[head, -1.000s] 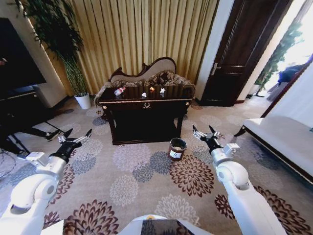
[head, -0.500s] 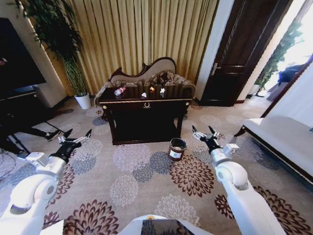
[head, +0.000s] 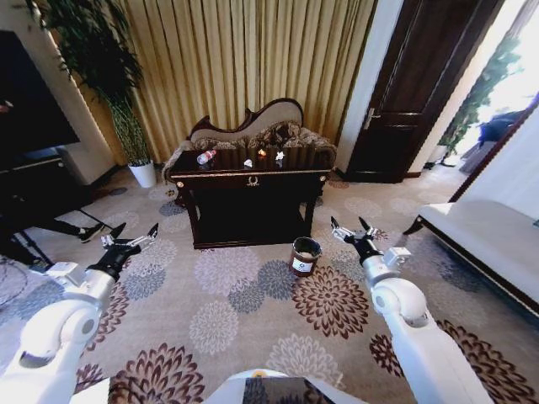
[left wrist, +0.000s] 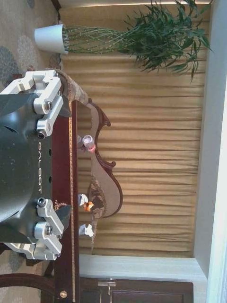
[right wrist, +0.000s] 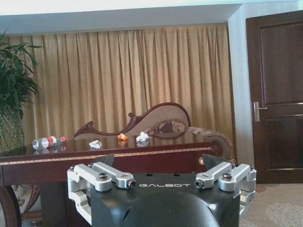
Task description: Move to the front of the table and place the trash on the table into the trash bin.
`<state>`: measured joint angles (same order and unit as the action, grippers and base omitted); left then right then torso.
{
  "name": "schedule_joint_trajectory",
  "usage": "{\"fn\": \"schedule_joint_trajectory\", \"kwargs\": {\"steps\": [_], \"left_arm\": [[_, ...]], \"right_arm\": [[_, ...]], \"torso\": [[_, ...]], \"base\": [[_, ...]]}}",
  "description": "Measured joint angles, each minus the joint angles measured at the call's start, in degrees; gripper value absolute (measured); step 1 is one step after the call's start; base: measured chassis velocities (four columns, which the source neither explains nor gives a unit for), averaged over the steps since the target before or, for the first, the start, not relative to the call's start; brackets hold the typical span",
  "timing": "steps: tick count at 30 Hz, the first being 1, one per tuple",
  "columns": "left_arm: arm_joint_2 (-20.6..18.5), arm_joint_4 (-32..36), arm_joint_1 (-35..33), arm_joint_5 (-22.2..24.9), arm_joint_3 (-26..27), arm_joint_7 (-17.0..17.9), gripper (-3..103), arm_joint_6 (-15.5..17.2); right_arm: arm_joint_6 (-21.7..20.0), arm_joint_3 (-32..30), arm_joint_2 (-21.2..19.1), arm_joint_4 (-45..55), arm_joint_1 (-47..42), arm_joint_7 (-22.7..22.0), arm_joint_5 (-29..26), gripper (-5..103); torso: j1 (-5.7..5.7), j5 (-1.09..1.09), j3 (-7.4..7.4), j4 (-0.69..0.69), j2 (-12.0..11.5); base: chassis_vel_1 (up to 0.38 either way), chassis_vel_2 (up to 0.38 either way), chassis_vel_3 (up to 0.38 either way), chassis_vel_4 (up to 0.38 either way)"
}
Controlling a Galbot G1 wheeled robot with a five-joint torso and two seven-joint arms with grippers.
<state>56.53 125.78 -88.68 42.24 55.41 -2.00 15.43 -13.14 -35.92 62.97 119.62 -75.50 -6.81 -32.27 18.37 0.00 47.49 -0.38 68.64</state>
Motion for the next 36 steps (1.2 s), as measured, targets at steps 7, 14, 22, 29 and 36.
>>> {"fn": "schedule_joint_trajectory", "kwargs": {"steps": [7,14,22,29,36], "left_arm": [[0.4,0.0,0.0,0.0,-0.1,0.0,100,0.0],[0.3,-0.2,0.3,0.0,0.0,0.0,100,0.0],[0.5,-0.3,0.3,0.0,0.0,0.0,100,0.0],[0.5,-0.3,0.2,0.0,0.1,-0.1,100,-0.1],[0.3,-0.4,0.3,0.0,0.0,-0.1,100,-0.1]], "right_arm": [[0.0,0.5,0.2,-0.2,0.4,0.0,-0.2,100],[-0.1,0.5,0.3,-0.3,0.4,0.0,-0.3,100],[-0.1,0.4,0.5,-0.4,0.5,0.0,-0.3,100],[-0.1,0.3,0.5,-0.4,0.7,0.0,-0.3,100],[-0.1,0.2,0.5,-0.4,0.7,0.0,-0.2,100]], "torso": [[0.00,0.00,0.00,0.00,0.0],[0.00,0.00,0.00,0.00,0.0],[0.00,0.00,0.00,0.00,0.0],[0.00,0.00,0.00,0.00,0.0],[0.00,0.00,0.00,0.00,0.0]], "base": [[0.000,0.000,0.000,0.000],[0.000,0.000,0.000,0.000],[0.000,0.000,0.000,0.000],[0.000,0.000,0.000,0.000],[0.000,0.000,0.000,0.000]]}}
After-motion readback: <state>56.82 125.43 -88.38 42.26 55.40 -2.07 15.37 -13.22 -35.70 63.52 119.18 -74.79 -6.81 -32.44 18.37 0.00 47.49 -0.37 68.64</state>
